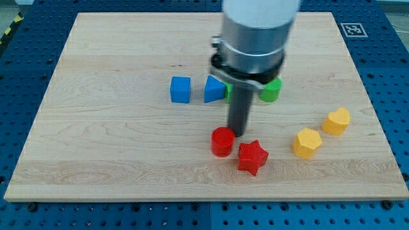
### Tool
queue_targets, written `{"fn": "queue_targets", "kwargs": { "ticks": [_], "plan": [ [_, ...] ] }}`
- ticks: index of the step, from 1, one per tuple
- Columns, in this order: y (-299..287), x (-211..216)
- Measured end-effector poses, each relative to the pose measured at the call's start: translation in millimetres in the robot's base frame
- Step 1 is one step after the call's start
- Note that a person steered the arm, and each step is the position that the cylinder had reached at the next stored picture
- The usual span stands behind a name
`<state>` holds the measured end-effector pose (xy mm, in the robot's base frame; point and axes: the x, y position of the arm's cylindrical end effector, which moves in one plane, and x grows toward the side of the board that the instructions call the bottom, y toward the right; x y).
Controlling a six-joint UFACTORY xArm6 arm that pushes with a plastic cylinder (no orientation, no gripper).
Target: Move robot arm to the bottom of the red star
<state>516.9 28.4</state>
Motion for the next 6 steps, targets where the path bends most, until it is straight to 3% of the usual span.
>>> {"fn": "queue_targets", "kwargs": {
  "ticks": [3, 4, 6],
  "plan": [
    [-128, -7],
    [-145, 29],
    [-28, 72]
  ]
}}
